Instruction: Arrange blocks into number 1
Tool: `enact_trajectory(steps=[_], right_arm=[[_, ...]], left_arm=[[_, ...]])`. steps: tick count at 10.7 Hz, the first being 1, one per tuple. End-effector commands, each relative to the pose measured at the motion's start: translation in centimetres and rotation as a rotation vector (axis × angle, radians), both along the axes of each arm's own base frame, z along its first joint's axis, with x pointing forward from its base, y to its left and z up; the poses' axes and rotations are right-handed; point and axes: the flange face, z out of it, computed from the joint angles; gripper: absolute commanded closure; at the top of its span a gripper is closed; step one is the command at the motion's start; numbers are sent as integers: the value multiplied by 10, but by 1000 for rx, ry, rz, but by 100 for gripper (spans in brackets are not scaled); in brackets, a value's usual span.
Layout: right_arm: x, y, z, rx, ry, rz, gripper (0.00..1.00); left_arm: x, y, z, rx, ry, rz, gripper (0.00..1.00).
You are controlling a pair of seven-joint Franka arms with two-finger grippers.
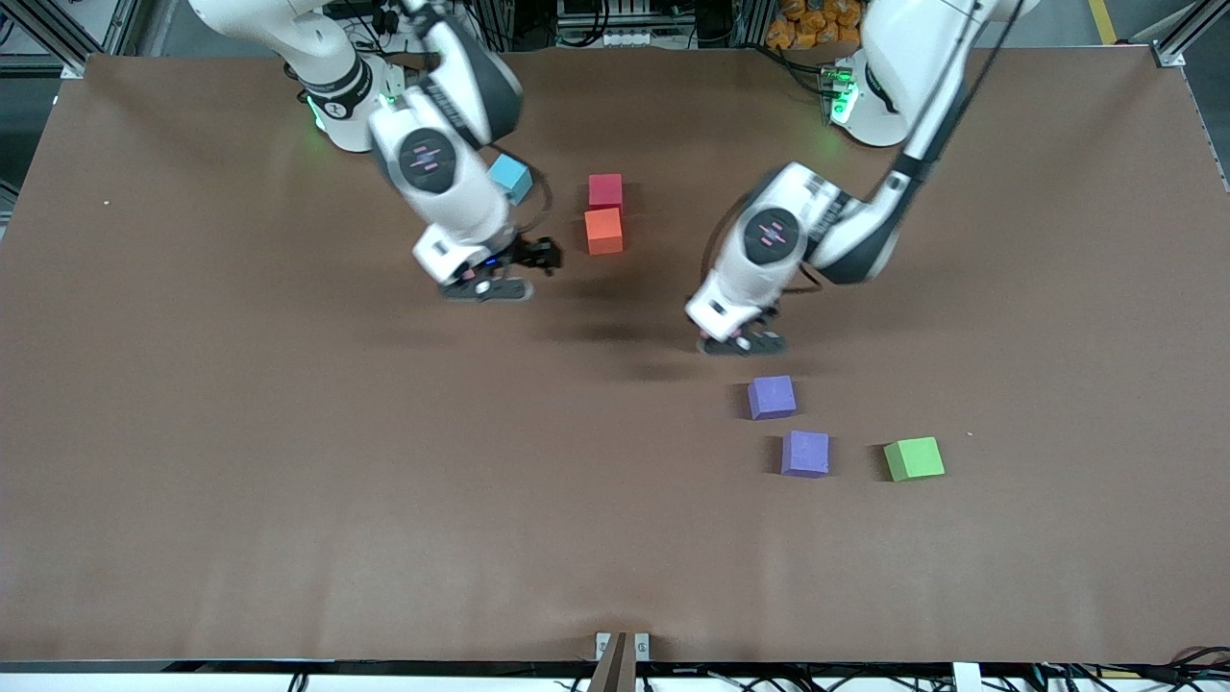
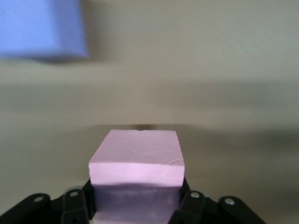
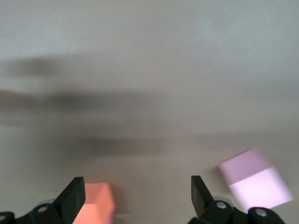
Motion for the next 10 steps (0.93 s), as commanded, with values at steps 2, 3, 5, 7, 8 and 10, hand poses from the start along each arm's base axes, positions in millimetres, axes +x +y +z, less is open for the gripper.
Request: enact_trajectory(steps=[2, 3, 5, 7, 8, 10], right_arm=[[24, -78, -8, 23, 34, 169, 0], [27, -100, -17, 28, 48, 203, 0], [18, -125, -42, 50, 76, 339, 0], [10, -144, -62, 58, 121, 370, 0], [5, -146, -71, 61, 137, 391, 0], [-3, -149, -83, 92, 165, 408, 0]], left_arm=[[-37, -59, 24, -28, -23, 31, 100], [-42, -72, 26, -39, -26, 19, 100], [-44, -99, 22, -65, -22, 5, 100], [-62, -127, 8, -63, -5, -1, 100], [-69, -136, 2, -61, -1, -10, 100], [-80, -148, -6, -60, 4, -47, 100]])
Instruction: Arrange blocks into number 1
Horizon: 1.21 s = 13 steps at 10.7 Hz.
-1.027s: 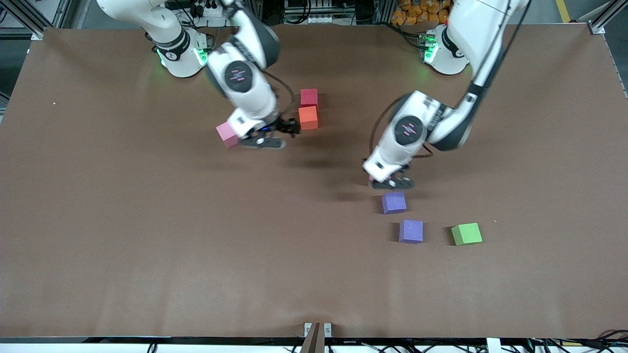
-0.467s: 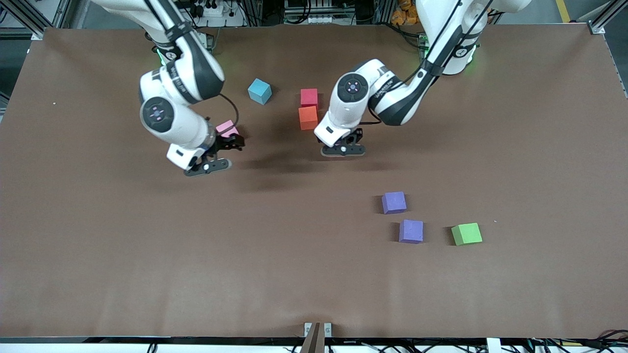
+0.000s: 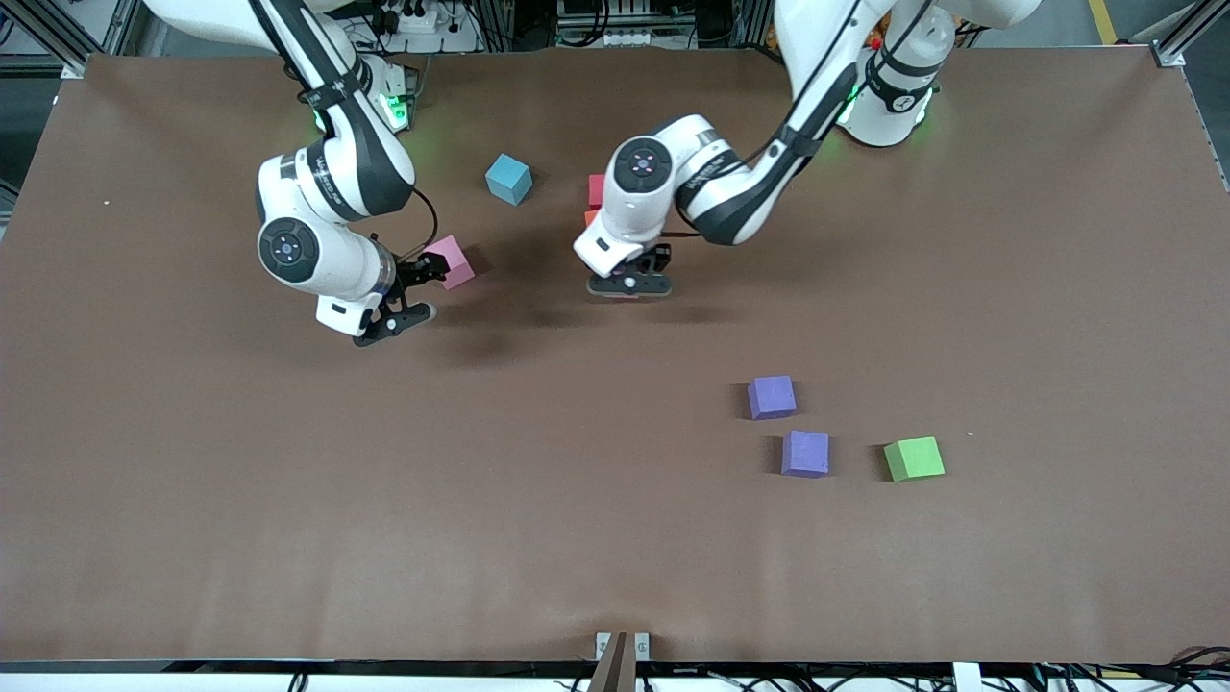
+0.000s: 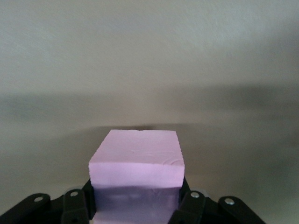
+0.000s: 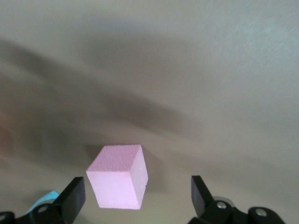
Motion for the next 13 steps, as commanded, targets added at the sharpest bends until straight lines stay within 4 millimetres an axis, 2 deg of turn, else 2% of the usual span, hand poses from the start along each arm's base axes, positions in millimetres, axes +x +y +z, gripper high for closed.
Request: enact_trajectory(steps=[1, 5, 10, 13], right_arm=[[-13, -2, -11, 40, 20, 12, 0], [-28, -5, -37, 32, 34, 22, 0], [-46, 25, -45, 65, 70, 22, 0], [-58, 29, -57, 54, 98, 40, 0]], left_arm=[[-3, -15, -10, 5, -9, -17, 100], [-14, -21, -21, 21, 1, -29, 100], [-21, -24, -24, 24, 11, -14, 100], [-28, -27, -34, 32, 22, -12, 100]])
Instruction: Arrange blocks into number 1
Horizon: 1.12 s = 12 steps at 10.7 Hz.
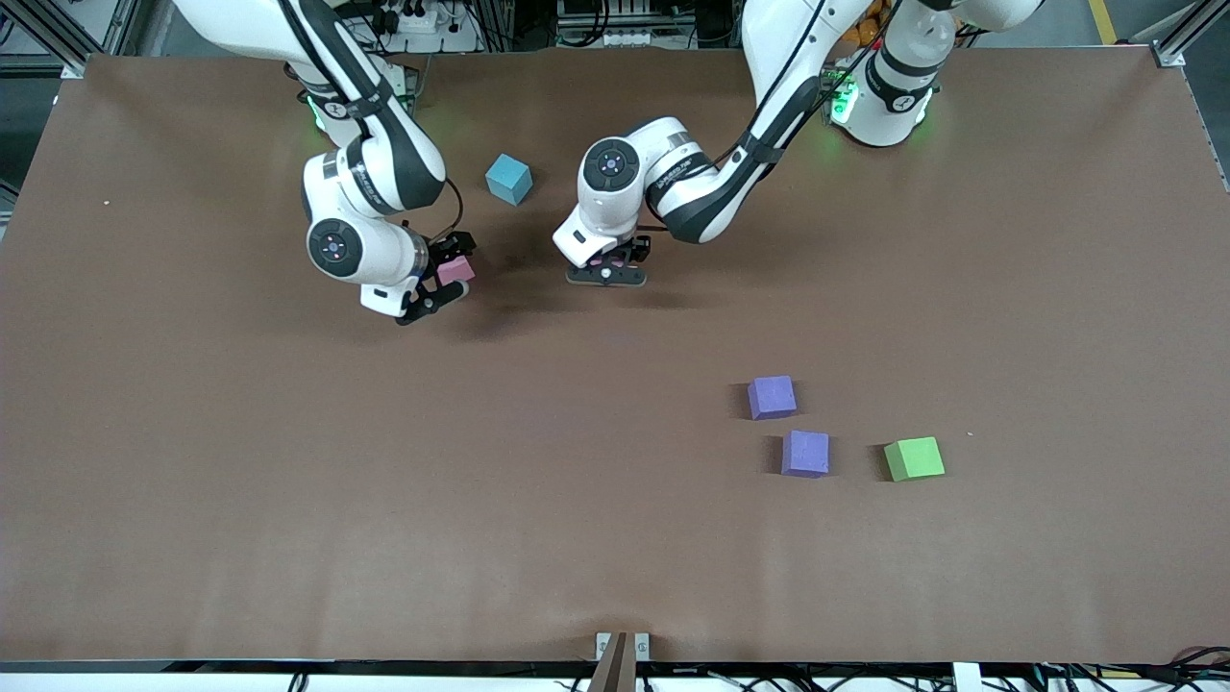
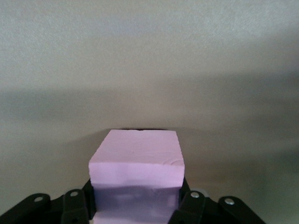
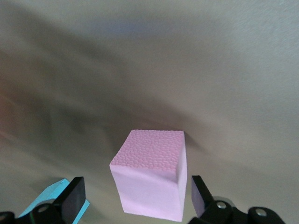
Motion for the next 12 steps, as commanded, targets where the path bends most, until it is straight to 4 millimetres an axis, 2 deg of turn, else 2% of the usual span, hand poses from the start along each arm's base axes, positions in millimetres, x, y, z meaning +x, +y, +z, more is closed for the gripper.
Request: enact_trajectory(steps=[1, 4, 5, 6, 8, 9, 10, 11, 12], right_arm=[[-9, -2, -8, 8, 14, 3, 0], [-10, 0, -8, 9, 13, 7, 0], [-12, 2, -11, 7, 16, 11, 0], [-11, 2, -12, 6, 11, 9, 0], [-13, 8, -20, 3, 6, 19, 0], [-13, 8, -23, 2, 6, 18, 0], [-13, 7, -25, 2, 7, 20, 0], [-13, 6, -26, -1, 9, 18, 0], [-13, 4, -28, -2, 11, 18, 0]], left_arm=[[-3, -9, -3, 2, -9, 13, 100], [-8, -16, -2, -4, -10, 3, 100], [-9, -16, -4, -4, -9, 1, 93], [-9, -16, -4, -2, -11, -2, 1], [-12, -18, -3, 1, -11, 20, 0], [-9, -18, 6, -5, -19, 41, 0], [3, -13, 21, -11, -44, 60, 0], [14, -6, 46, -11, -63, 73, 0], [35, 10, 76, -9, -78, 104, 0]])
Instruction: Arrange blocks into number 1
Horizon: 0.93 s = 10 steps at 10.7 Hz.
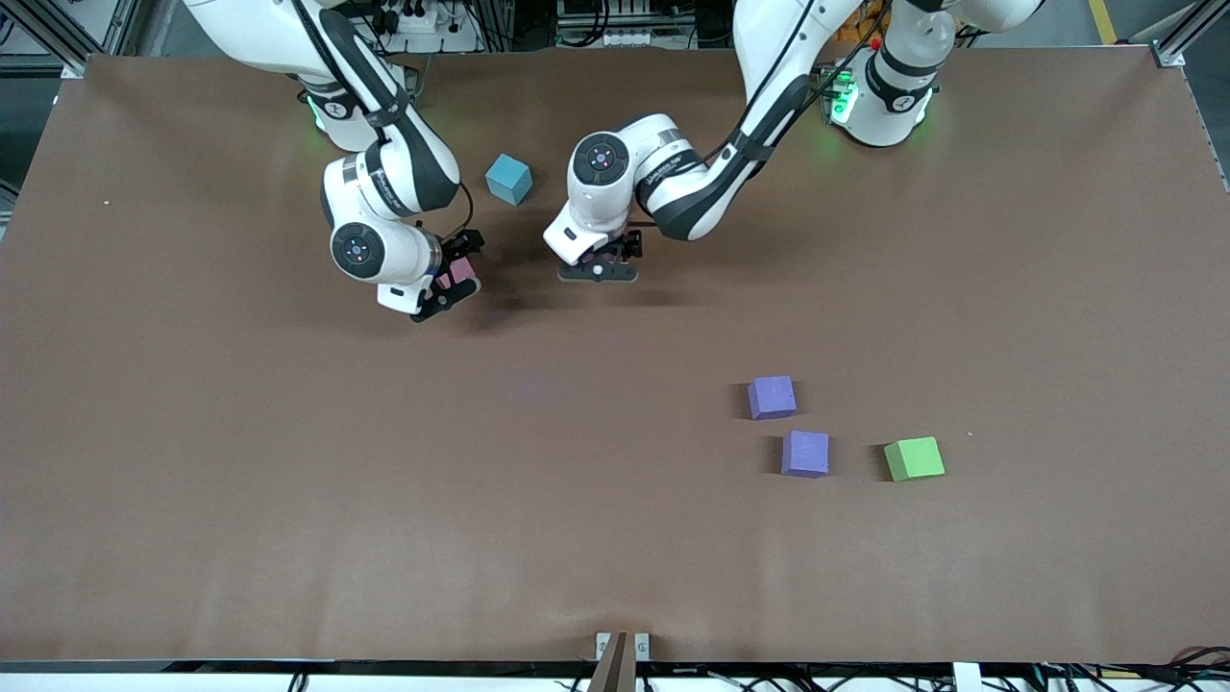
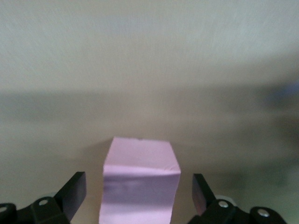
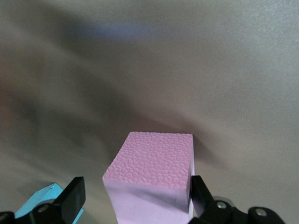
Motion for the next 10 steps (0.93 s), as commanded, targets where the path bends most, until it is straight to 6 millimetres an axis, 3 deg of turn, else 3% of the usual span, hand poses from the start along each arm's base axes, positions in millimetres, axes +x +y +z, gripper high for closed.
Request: enact_trajectory(steps=[1, 3, 6, 7, 10], right_arm=[[-1, -3, -4, 8, -5, 1, 0], [0, -6, -6, 4, -6, 3, 3], [4, -13, -6, 0, -6, -14, 50], [6, -18, -5, -4, -7, -22, 57], [17, -28, 9, 0, -33, -51, 57]], left_arm=[[41, 41, 73, 26, -46, 74, 0], [77, 82, 96, 50, -51, 99, 0], [133, 151, 102, 62, -65, 36, 0], [149, 176, 96, 70, -60, 23, 0], [196, 244, 82, 98, -55, 92, 0]])
